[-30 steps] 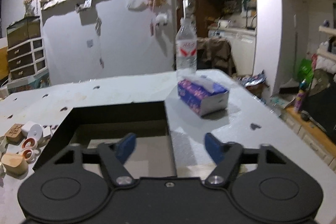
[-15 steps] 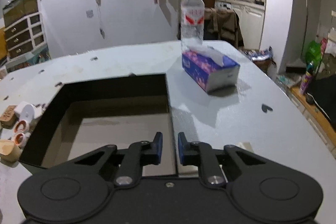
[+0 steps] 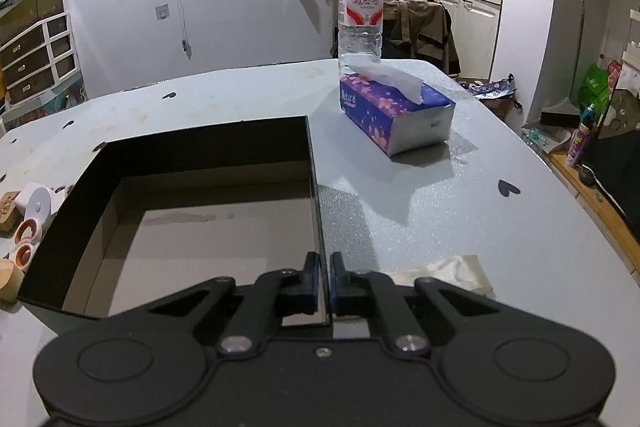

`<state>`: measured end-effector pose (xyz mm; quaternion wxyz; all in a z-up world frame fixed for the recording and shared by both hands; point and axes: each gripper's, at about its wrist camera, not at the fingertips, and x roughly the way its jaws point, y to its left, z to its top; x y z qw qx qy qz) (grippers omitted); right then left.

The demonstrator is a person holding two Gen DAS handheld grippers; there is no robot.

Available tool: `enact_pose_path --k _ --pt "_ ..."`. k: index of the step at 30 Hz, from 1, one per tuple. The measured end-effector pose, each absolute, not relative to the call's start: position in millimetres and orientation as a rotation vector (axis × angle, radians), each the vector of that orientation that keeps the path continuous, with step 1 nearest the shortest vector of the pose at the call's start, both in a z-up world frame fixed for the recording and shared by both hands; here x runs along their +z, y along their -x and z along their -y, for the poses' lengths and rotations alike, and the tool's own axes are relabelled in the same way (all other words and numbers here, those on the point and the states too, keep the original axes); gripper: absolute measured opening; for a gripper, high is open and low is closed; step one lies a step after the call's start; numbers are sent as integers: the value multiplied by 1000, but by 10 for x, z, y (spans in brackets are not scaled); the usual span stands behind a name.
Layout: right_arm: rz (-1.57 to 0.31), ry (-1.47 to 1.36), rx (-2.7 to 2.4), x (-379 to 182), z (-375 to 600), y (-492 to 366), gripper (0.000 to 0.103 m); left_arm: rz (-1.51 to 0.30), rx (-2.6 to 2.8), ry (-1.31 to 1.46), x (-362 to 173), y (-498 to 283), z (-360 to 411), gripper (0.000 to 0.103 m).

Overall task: Organize rigid objects
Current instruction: 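Move the left gripper to the clear round lid and grasp it, then carry the clear lid with the left gripper into the black box and release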

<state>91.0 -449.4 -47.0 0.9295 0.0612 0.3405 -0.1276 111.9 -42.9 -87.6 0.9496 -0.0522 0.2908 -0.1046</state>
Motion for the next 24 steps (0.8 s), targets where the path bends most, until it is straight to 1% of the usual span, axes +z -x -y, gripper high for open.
enact_pose_path --k 8,14,19,24 --pt "-686 -129 -266 -477 4494 -892 6 -585 -199 144 -826 -1056 348 53" --pt "-684 -110 -269 -477 4472 -892 6 -500 -230 170 -529 -990 337 52" --pt "-678 -105 -266 -475 4468 -878 6 -475 -365 170 -286 -1141 634 52" --pt "-680 -103 -269 -473 4460 -874 6 -505 -554 160 -108 -1429 1246 53"
